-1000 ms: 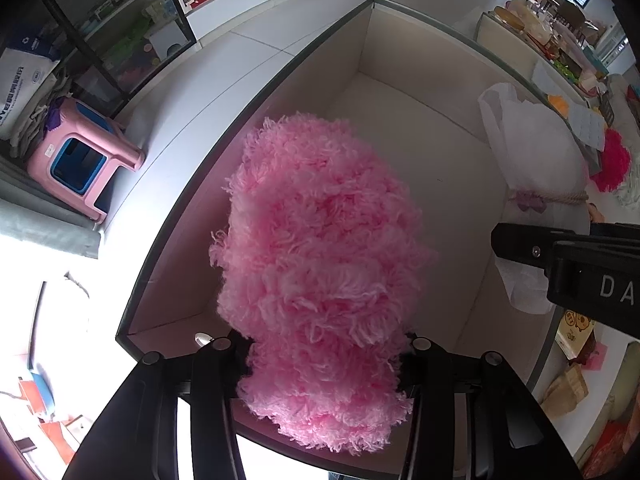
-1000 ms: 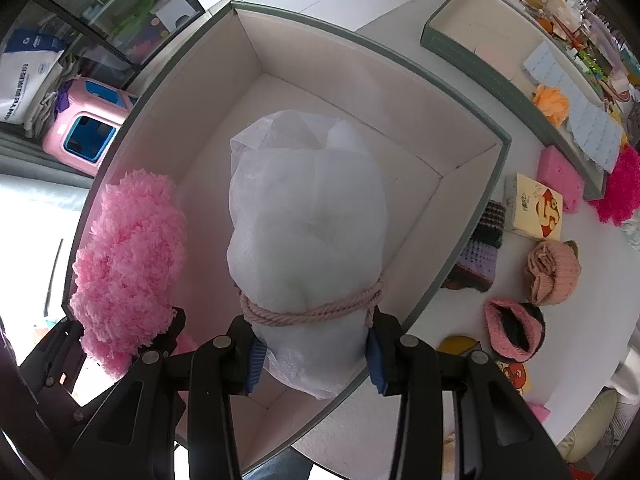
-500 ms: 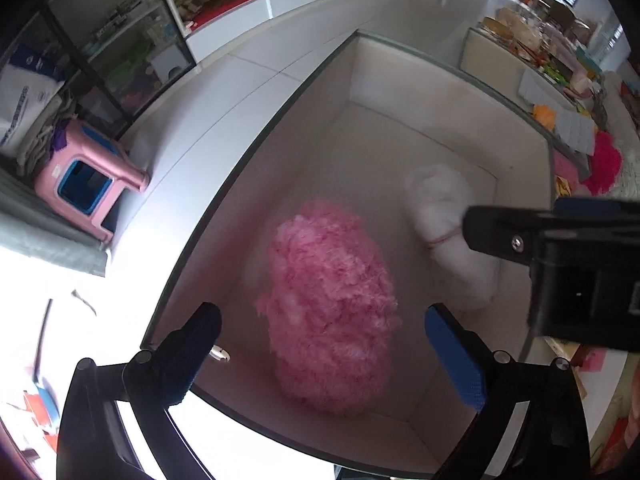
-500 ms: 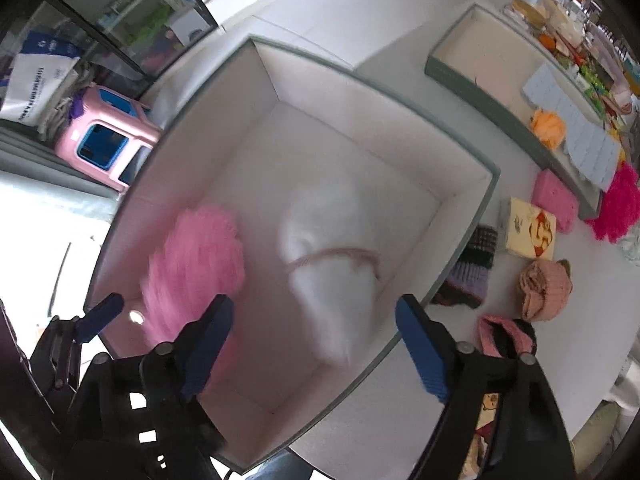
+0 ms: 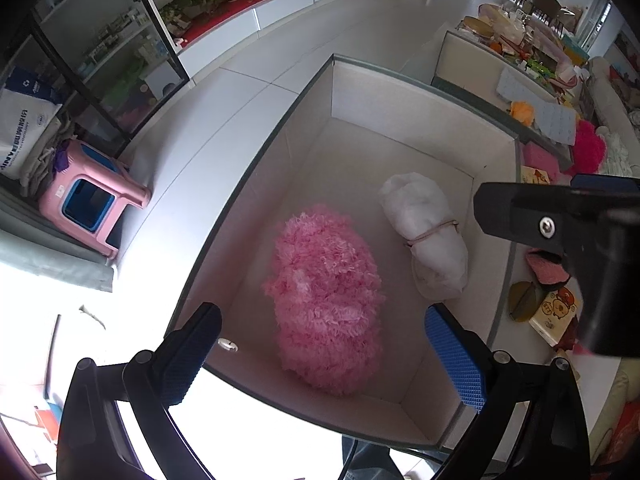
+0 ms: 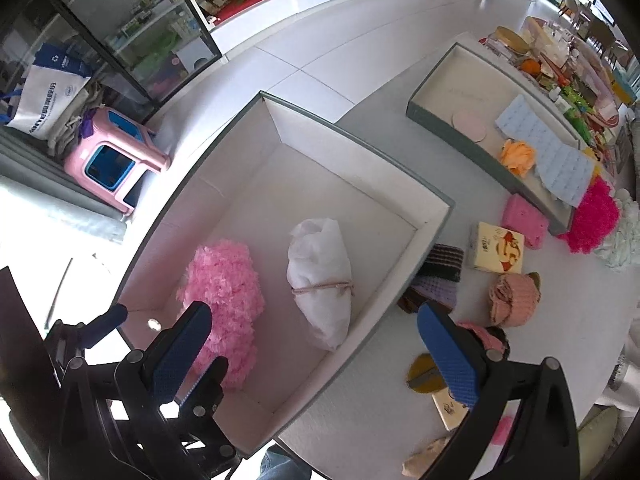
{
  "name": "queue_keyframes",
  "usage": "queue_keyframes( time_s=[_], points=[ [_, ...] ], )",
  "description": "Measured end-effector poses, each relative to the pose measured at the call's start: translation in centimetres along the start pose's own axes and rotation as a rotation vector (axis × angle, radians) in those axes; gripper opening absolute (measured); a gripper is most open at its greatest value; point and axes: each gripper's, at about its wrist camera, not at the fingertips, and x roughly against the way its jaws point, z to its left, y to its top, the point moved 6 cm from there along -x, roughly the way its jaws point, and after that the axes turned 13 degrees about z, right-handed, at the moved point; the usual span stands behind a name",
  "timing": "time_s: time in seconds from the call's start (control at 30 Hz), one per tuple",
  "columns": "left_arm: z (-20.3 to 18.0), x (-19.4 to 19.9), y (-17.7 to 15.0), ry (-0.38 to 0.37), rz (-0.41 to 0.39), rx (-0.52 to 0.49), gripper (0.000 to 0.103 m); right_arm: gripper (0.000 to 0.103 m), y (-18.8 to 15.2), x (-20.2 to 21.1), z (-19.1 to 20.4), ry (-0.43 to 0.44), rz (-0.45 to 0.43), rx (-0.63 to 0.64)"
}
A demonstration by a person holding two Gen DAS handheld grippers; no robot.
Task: Organize soft objects
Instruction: 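Withdraw both grippers from the box back toward the table items, then grasp the beige knit sock with left gripper while right grasps pink sponge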
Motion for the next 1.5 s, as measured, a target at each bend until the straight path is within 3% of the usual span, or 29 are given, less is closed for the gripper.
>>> queue_keyframes(
  time_s=[0.3, 0.57, 0.93, 1.13, 1.5],
  points=[
    [-1.3, 2.0, -1.5, 0.021, -0.019, -0.045, 0.102, 0.103, -2.1, 2.0, -0.7, 0.006, -0.032, -0.014],
    [-5.9, 2.6, -3.4, 0.004, 0.000, -0.157, 0.102, 0.103, -6.1, 2.7, -4.6, 0.026, -0.047, -0.093],
    [-16.4, 1.0, -6.9, -0.011, 0.064, -0.381, 0.102, 0.103, -16.4, -0.1, -15.8, 0.053, 0.006, -0.385],
    [-20.9, -2.1, -9.8, -0.042, 0.173, -0.452, 0.102, 0.103, -22.8, -2.7, -21.9, 0.068, 0.060, -0.565],
    [-29.4, -6.7, -13.0, -0.001, 0.182, -0.583, 0.102, 0.103, -30.7, -6.8, -27.1, 0.092, 0.152, -0.739]
  ],
)
